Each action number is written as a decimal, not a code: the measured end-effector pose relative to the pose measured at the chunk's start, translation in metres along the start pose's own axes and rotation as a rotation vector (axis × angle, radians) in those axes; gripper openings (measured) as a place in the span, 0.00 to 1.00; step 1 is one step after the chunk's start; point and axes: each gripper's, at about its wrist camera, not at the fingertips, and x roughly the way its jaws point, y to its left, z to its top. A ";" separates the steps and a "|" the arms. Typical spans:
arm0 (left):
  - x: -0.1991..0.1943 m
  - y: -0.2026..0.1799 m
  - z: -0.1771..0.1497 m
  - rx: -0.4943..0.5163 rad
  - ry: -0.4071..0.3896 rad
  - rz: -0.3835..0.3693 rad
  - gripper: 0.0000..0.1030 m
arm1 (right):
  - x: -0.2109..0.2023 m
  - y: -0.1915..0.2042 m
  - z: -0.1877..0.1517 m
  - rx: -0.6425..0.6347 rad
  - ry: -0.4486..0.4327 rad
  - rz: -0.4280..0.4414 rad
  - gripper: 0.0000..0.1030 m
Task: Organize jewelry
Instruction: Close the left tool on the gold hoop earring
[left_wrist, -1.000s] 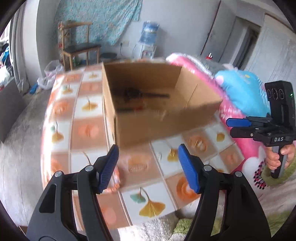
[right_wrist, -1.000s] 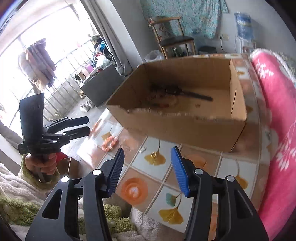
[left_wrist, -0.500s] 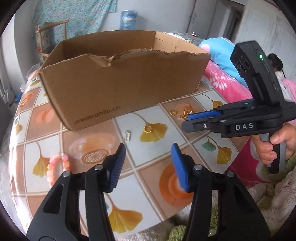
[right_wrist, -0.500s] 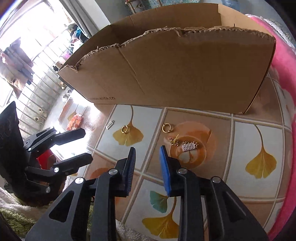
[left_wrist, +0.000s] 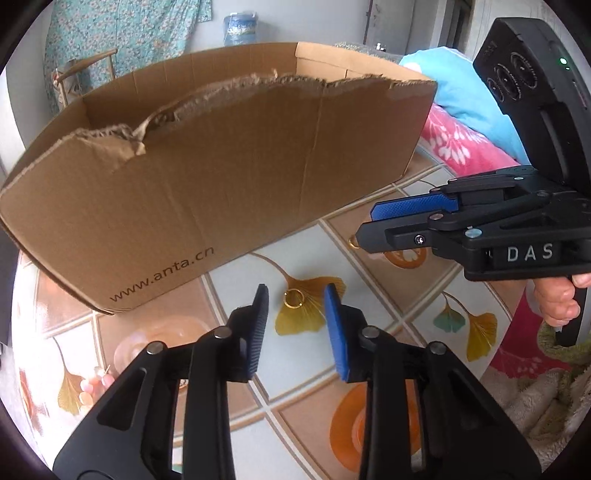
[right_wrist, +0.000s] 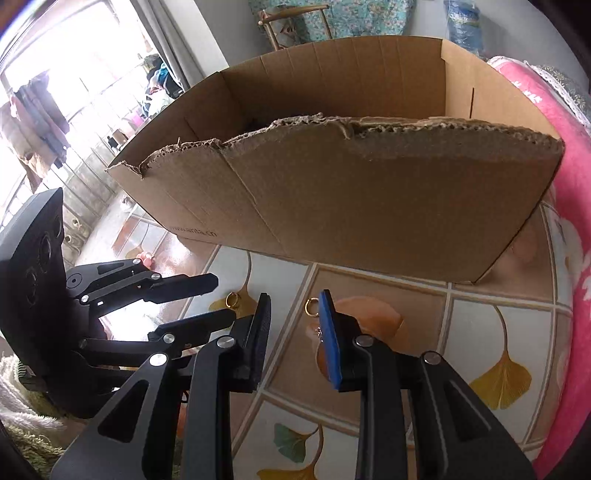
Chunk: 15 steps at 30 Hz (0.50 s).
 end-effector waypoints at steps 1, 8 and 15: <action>0.002 0.001 0.000 -0.002 0.009 -0.001 0.23 | 0.001 0.000 0.000 -0.005 0.000 -0.001 0.26; 0.006 -0.004 0.002 0.043 0.006 0.035 0.17 | 0.003 0.000 0.002 -0.017 -0.008 -0.002 0.26; 0.009 -0.012 0.003 0.072 0.000 0.055 0.10 | 0.001 -0.001 -0.004 -0.020 -0.017 -0.002 0.26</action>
